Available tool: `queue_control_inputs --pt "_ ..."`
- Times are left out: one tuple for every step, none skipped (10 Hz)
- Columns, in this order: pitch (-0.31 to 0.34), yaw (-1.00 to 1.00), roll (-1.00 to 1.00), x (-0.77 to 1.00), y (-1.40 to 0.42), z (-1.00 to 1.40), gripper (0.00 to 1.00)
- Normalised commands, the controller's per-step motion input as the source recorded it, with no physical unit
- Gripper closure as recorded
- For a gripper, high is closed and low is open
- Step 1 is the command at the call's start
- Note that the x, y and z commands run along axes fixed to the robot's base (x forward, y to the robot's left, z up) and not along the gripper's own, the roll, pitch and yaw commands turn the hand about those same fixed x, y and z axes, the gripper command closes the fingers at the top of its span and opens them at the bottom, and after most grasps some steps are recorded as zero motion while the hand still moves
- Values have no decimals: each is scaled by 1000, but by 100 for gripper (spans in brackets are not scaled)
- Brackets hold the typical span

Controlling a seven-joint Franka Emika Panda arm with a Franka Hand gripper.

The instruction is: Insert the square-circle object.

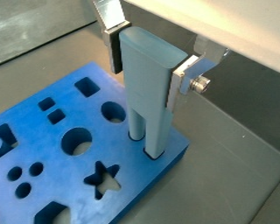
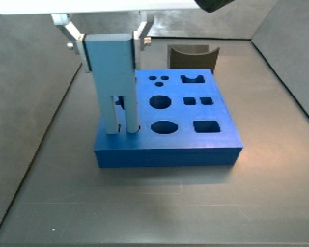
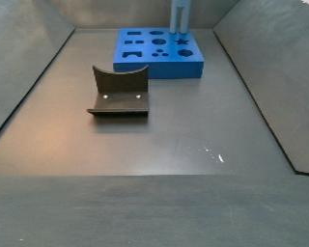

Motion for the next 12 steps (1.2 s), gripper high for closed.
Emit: queue_control_inputs --pt "0 11 39 17 86 -211 100" --pt "0 17 54 0 0 -263 100" --pt "-29 0 46 0 0 -351 100" --pt "-57 0 21 -11 -6 -369 100" --pt "-76 -11 47 -66 -17 -400 100" --pt "-84 -11 34 -57 -11 -411 100" --pt "-76 0 60 -43 -46 -423 100" --pt "-74 0 49 -31 -43 -406 100" --pt "-90 0 14 -9 -29 -386 100" --pt "-107 0 23 -40 -34 -454 100" --pt "-90 -6 0 0 -3 -397 100" --pt "-99 0 -13 0 0 -217 100"
